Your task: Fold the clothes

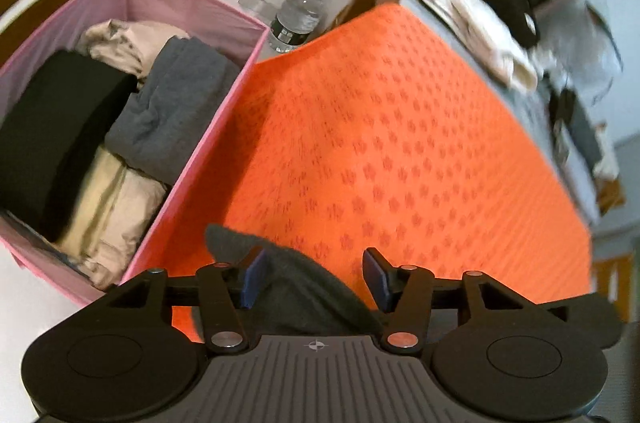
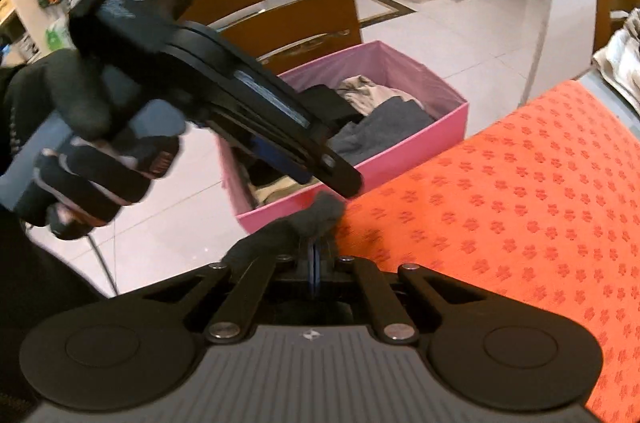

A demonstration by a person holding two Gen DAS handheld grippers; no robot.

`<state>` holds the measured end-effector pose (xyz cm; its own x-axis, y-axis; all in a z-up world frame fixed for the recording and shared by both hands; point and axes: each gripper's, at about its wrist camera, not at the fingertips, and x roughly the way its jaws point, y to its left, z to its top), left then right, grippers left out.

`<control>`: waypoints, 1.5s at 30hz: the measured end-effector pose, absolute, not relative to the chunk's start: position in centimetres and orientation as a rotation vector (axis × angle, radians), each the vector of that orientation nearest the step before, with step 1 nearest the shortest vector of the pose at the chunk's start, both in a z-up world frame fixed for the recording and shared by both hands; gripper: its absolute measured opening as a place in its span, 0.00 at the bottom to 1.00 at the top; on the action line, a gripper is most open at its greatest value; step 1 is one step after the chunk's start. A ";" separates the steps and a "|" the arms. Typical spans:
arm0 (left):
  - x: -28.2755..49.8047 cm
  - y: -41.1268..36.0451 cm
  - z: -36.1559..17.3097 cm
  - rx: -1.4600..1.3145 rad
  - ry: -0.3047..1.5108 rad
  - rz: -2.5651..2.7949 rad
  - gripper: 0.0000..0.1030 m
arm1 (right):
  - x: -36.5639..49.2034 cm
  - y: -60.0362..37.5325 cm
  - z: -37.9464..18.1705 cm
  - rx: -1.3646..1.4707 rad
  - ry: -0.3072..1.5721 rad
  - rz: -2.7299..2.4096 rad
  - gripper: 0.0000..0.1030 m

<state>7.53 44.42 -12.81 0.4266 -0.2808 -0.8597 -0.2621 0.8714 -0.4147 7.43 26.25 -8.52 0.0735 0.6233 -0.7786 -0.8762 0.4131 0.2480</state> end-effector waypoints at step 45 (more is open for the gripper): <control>3.6 54.3 -9.7 0.560 0.612 -1.001 0.60 | -21.5 41.7 -3.6 0.216 0.720 -0.238 0.61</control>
<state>3.63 54.31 -9.66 0.4032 -0.5934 -0.6966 0.8905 0.4298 0.1492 -21.55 41.73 -3.61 0.7269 -0.1405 -0.6722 0.2885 0.9508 0.1132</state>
